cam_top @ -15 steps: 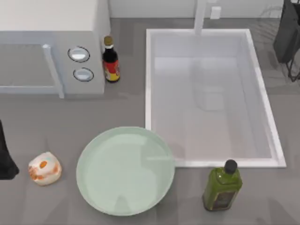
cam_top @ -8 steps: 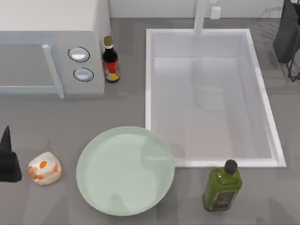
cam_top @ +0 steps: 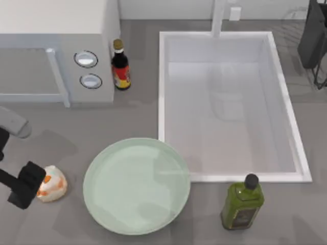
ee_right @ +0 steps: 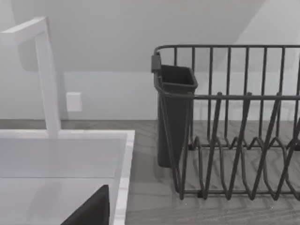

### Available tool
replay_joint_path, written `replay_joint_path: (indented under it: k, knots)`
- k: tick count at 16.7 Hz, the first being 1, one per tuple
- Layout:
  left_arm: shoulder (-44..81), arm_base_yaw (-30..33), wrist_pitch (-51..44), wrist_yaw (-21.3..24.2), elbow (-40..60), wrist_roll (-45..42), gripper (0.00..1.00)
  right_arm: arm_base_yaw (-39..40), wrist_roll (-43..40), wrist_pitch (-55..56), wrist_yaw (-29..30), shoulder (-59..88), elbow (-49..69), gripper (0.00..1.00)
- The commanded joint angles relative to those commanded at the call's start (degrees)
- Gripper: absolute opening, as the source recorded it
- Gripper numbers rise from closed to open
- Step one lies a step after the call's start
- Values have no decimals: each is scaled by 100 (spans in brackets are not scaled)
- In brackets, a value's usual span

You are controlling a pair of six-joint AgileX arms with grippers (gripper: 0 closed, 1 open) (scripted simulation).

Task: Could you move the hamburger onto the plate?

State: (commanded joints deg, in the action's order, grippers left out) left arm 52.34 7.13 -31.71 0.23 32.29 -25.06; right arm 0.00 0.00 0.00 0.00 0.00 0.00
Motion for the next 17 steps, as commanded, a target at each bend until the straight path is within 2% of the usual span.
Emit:
replay_joint_path:
  k: [4, 8, 12, 17]
  knots:
    - [2334, 267, -1125, 25, 1312, -962, 100, 0, 0, 0, 0, 0, 0, 100]
    - [3809, 464, -1944, 8, 2352, -1673, 100, 0, 0, 0, 0, 0, 0, 100]
    - [4367, 538, -2319, -16, 2863, -1984, 100, 0, 0, 0, 0, 0, 0, 100]
    - [4363, 511, -2317, -17, 2864, -1987, 100, 0, 0, 0, 0, 0, 0, 100]
